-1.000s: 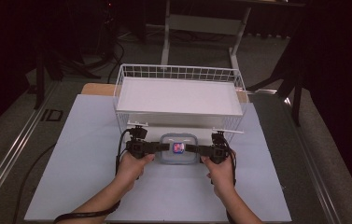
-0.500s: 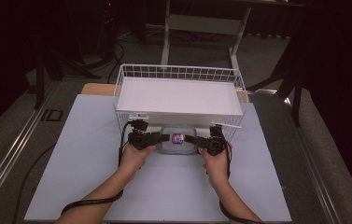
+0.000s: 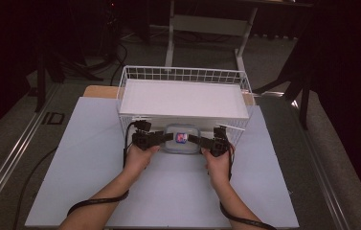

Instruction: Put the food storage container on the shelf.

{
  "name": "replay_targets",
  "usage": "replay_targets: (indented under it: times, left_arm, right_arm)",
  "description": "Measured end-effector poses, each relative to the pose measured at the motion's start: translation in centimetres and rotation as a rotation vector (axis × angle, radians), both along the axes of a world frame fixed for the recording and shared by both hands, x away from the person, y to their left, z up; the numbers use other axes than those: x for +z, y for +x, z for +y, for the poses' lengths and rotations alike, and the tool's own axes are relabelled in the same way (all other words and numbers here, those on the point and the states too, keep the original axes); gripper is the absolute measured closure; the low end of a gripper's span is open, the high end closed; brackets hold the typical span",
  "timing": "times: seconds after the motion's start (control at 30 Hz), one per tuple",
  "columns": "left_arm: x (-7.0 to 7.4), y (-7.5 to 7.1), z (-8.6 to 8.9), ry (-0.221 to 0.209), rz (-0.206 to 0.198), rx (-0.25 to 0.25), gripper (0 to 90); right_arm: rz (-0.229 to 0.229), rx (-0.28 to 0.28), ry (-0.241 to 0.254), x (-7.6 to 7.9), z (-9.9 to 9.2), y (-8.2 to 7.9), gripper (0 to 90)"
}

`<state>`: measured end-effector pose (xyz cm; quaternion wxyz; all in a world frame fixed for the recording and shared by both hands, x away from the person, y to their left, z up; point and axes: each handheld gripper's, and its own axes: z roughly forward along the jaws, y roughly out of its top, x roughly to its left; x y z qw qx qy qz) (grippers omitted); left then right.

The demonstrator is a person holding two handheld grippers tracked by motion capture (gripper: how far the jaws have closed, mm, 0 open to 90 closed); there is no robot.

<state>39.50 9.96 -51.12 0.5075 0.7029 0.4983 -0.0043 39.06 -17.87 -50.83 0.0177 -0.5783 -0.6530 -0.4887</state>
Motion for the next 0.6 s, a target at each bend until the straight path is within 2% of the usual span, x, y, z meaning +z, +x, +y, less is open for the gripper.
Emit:
replay_targets:
  times: [0.03,0.1,0.13,0.23,0.3,0.37,0.4,0.5,0.53,0.6]
  left_arm:
    - [-0.1,0.1,0.1,0.005,-0.007,-0.012,48.3]
    - [-0.2,0.1,-0.1,0.000,-0.014,-0.005,47.6]
    - [-0.3,0.1,-0.1,0.017,-0.021,-0.023,47.0]
    - [-0.4,0.2,-0.2,0.018,-0.034,-0.020,44.9]
    - [-0.7,0.3,-0.2,0.007,-0.032,-0.011,43.9]
    - [-1.1,0.3,-0.2,-0.024,0.000,0.007,41.5]
    - [-1.3,0.3,-0.2,-0.033,0.003,0.018,39.8]
    - [-1.6,0.3,-0.3,-0.049,-0.005,0.039,40.6]
    - [-1.6,0.3,-0.3,-0.050,-0.004,0.043,40.6]
    - [-1.6,0.2,-0.4,-0.050,-0.007,0.049,40.6]
  right_arm:
    - [-0.005,-0.006,0.005,-0.1,0.0,0.0,39.7]
    - [-0.006,-0.018,0.015,-0.2,-0.1,0.1,39.4]
    - [-0.010,-0.020,0.016,-0.2,-0.1,0.2,38.8]
    - [-0.014,-0.020,0.004,-0.3,0.1,0.5,36.7]
    - [-0.023,-0.015,-0.010,-0.3,0.3,0.7,35.0]
    - [-0.027,-0.028,-0.012,-0.5,0.4,0.8,33.8]
    - [-0.028,-0.033,-0.010,-0.6,0.5,0.9,32.7]
    - [-0.025,-0.056,-0.010,-1.1,0.7,1.1,28.2]
    - [-0.016,-0.060,0.008,-1.3,0.6,1.1,28.7]
    - [-0.026,-0.061,0.001,-1.3,0.6,1.1,28.7]
